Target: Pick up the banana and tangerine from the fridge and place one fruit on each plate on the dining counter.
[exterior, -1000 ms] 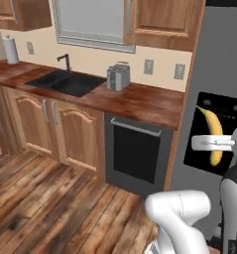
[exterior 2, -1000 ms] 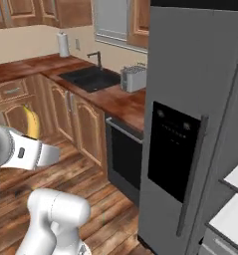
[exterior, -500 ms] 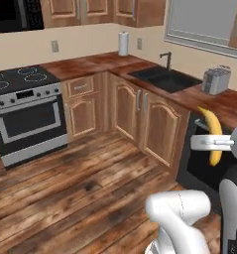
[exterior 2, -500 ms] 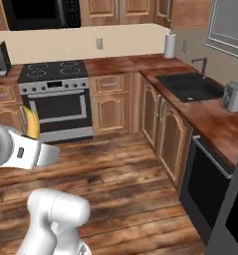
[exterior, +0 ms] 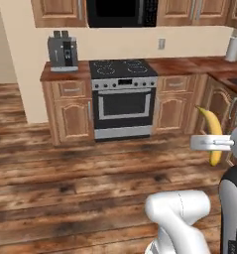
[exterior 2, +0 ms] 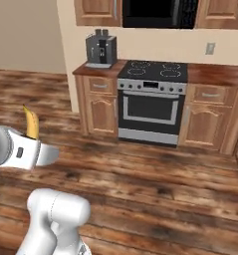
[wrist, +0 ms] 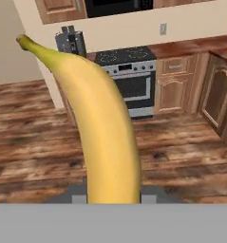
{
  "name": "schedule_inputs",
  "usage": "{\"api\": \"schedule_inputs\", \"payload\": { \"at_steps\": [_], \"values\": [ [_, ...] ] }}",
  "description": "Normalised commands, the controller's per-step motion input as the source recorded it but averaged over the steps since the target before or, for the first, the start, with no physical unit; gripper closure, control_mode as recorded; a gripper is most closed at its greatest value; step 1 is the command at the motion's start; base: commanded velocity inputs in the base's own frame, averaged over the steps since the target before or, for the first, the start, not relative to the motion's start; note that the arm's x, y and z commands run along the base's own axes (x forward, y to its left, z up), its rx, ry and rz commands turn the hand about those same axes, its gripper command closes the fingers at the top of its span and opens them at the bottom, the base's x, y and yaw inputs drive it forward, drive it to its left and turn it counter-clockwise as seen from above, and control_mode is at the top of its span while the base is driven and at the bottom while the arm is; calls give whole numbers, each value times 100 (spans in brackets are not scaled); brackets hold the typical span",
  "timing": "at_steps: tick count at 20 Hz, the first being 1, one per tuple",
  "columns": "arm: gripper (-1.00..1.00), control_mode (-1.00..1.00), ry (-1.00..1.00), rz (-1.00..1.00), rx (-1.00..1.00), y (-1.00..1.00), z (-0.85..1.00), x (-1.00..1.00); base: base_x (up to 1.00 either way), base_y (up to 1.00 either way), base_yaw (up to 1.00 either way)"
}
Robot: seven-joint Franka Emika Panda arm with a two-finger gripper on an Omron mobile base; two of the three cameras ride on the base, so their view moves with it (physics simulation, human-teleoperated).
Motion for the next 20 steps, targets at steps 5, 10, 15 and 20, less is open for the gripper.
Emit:
{"api": "schedule_inputs", "payload": {
  "at_steps": [5, 10, 15, 20],
  "values": [
    [100, 100, 0, 0, 0, 0, 0, 0, 40, 26, 66],
    [100, 100, 0, 0, 0, 0, 0, 0, 67, 14, 59],
    [100, 100, 0, 0, 0, 0, 0, 0, 81, 2, 57],
    [100, 100, 0, 0, 0, 0, 0, 0, 98, 0, 54]
  ]
}}
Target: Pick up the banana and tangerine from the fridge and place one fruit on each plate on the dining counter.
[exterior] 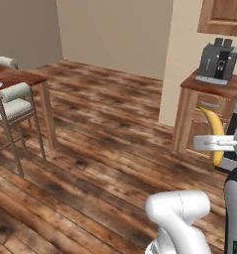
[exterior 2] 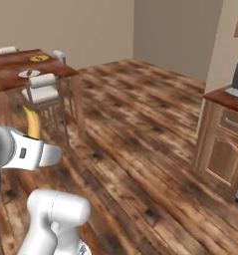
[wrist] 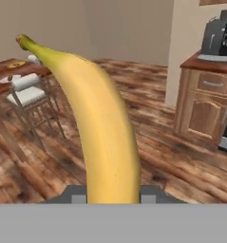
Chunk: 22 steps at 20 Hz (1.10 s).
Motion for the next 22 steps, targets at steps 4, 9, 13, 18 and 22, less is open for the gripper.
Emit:
{"api": "schedule_inputs", "payload": {
  "at_steps": [4, 9, 13, 18, 22],
  "values": [
    [100, 100, 0, 0, 0, 0, 0, 0, 100, -4, 51],
    [100, 100, 0, 0, 0, 0, 0, 0, 100, -34, 47],
    [100, 100, 0, 0, 0, 0, 0, 0, 100, -37, 47],
    [100, 100, 0, 0, 0, 0, 0, 0, 100, -46, 47],
    [100, 100, 0, 0, 0, 0, 0, 0, 100, -48, 48]
  ]
}}
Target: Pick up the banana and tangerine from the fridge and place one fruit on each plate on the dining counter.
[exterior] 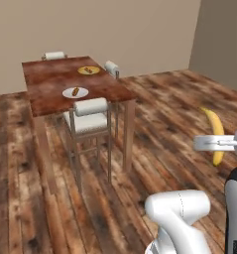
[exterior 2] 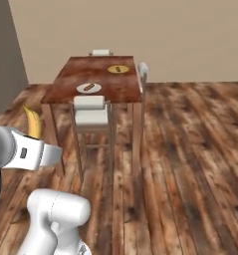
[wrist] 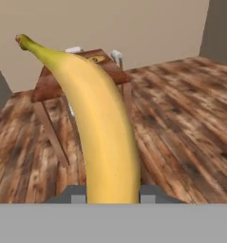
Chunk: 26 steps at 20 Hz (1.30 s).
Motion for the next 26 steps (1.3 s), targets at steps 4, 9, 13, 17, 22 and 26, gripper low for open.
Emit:
{"api": "schedule_inputs", "payload": {
  "at_steps": [4, 9, 13, 17, 22, 26],
  "values": [
    [100, 100, 0, 0, 0, 0, 0, 0, 99, -48, 48],
    [100, 100, 0, 0, 0, 0, 0, 0, 85, -58, 46],
    [100, 100, 0, 0, 0, 0, 0, 0, 67, -69, 43],
    [100, 100, 0, 0, 0, 0, 0, 0, 48, -78, 41],
    [100, 100, 0, 0, 0, 0, 0, 0, 33, -78, 38],
    [100, 100, 0, 0, 0, 0, 0, 0, 23, -81, 37]
  ]
}}
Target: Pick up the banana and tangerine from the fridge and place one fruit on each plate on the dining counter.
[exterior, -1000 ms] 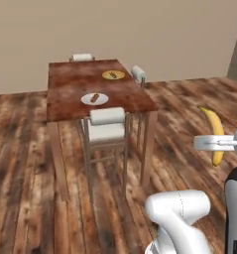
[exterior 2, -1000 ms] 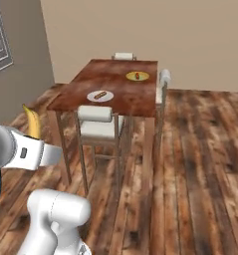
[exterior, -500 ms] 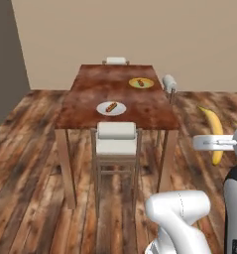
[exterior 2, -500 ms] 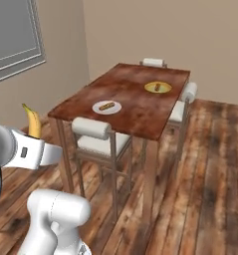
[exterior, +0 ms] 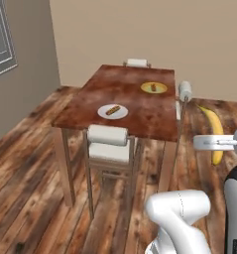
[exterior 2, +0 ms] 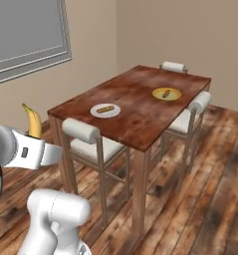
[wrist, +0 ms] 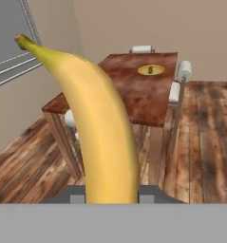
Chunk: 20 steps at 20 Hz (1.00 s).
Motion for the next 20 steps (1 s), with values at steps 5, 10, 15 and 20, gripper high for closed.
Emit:
{"api": "schedule_inputs", "payload": {
  "at_steps": [5, 10, 15, 20],
  "values": [
    [100, 100, 0, 0, 0, 0, 0, 0, 19, -87, 36],
    [100, 100, 0, 0, 0, 0, 0, 0, 19, -91, 35],
    [100, 100, 0, 0, 0, 0, 0, 0, 24, -91, 35],
    [100, 100, 0, 0, 0, 0, 0, 0, 29, -89, 35]
  ]
}}
